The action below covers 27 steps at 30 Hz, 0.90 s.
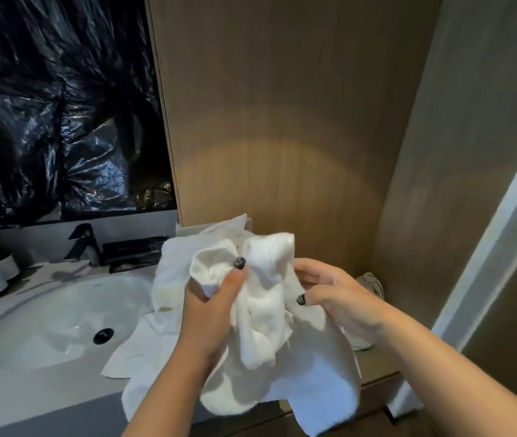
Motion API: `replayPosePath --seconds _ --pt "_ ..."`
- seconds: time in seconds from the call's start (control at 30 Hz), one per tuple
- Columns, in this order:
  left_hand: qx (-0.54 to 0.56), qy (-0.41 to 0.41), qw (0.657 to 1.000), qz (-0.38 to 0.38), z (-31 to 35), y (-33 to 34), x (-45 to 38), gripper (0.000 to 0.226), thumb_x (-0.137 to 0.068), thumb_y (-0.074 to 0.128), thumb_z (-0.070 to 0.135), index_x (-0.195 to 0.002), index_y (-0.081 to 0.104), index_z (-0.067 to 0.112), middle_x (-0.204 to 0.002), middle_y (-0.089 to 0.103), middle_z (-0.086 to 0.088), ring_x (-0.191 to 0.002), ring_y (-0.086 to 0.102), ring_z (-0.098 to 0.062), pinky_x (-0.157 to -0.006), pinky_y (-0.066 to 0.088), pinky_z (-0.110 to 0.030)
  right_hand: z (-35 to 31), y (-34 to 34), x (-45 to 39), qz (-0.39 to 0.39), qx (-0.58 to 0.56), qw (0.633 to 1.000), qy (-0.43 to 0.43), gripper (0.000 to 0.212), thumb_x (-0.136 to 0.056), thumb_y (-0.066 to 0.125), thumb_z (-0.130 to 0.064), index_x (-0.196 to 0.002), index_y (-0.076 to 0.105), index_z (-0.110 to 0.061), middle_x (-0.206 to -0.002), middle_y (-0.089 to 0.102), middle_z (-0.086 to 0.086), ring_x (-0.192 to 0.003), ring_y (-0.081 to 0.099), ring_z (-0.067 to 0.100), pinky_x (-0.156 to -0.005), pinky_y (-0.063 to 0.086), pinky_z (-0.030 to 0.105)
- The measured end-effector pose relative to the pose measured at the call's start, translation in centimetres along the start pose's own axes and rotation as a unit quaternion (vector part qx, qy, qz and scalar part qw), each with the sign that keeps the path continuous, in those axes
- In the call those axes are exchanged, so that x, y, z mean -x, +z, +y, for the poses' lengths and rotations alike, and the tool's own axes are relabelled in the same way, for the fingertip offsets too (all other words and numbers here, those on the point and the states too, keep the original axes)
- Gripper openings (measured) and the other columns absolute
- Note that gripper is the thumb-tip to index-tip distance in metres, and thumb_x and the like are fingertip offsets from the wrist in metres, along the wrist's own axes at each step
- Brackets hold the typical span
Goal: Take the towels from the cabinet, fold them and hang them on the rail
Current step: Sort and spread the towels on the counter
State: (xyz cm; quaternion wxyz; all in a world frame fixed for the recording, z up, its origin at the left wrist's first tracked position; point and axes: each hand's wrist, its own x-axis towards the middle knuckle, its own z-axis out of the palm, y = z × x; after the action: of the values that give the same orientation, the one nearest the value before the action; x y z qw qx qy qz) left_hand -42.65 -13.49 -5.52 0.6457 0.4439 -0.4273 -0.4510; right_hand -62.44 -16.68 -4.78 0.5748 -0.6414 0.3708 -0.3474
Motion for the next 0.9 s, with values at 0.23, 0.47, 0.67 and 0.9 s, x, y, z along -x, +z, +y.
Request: replayPosePath --seconds 0.23,0.47,0.67,0.9 --pt "-0.036 -0.040 0.998 0.020 -1.1 1.4 2.3 0.019 -0.093 0.058 0.036 -0.091 0.071 0.023 -0.077 0.075 0.010 -0.073 0.071 -0.005 -0.058 0.054 -0.019 2.2 0.5 1.5 0.151 0.027 0.988 -0.028 0.032 -0.090 0.063 0.000 -0.103 0.071 -0.028 -0.103 0.075 -0.006 -0.102 0.069 0.011 -0.088 0.055 0.029" --pt "-0.024 -0.074 0.982 0.173 -1.2 -3.1 0.5 0.021 -0.087 0.073 0.030 -0.106 0.069 0.024 -0.098 0.074 0.000 -0.091 0.071 -0.022 -0.076 0.056 -0.038 2.3 -2.0 1.3 0.232 -0.037 0.972 -0.022 0.025 -0.075 0.070 -0.012 -0.098 0.067 -0.002 -0.102 0.066 0.027 -0.094 0.063 0.032 -0.081 0.047 0.043" --pt "-0.053 -0.068 0.970 0.228 -1.3 -7.1 -1.0 0.012 -0.091 0.061 0.025 -0.100 0.068 0.022 -0.096 0.072 -0.006 -0.094 0.067 -0.029 -0.080 0.053 -0.043 2.9 -2.3 -1.6 0.245 0.038 0.964 0.100 0.015 -0.094 0.060 -0.013 -0.096 0.074 -0.019 -0.088 0.073 0.004 -0.085 0.067 0.019 -0.074 0.052 0.030" --pt "-0.067 -0.076 0.971 0.216 -1.5 -9.9 -3.8 0.009 -0.092 0.064 0.023 -0.084 0.066 0.021 -0.084 0.069 -0.004 -0.081 0.063 -0.025 -0.075 0.051 -0.039 4.1 2.5 -5.1 0.224 0.059 0.965 0.124 0.023 -0.095 0.055 -0.008 -0.080 0.072 -0.011 -0.079 0.070 0.006 -0.076 0.063 0.018 -0.066 0.046 0.025"
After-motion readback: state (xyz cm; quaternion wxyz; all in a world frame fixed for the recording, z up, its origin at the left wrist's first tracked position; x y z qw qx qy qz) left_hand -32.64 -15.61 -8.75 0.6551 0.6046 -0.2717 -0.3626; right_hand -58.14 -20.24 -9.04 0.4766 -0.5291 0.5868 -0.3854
